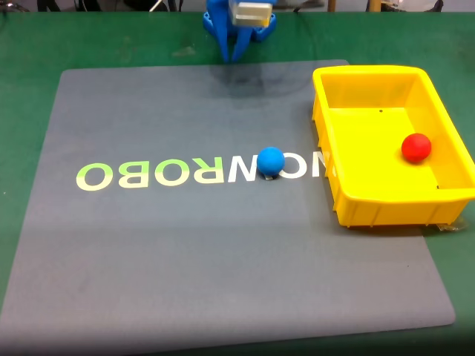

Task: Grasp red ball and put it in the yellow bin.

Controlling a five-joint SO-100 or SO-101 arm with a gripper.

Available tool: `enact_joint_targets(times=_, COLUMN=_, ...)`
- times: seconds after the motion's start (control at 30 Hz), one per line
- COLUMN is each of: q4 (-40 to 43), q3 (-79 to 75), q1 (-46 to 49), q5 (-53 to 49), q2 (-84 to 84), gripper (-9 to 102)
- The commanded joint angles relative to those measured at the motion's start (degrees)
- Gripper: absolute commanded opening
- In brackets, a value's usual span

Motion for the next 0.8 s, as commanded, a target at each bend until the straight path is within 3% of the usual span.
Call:
enact_joint_targets(times=0.0, q4=1.9, q3=3.8, q1=0.3, q5=1.3, q2=5.5, gripper=0)
enact_joint_targets(times=0.33, q4=2.7, q3=14.1, q1=0.7, q5=2.2, q2=6.8, gripper=0)
enact_joint_targets(times=0.77, q4=2.4, q3=14.2, q1=-0.4, q5=4.9, q2=7.0, gripper=0)
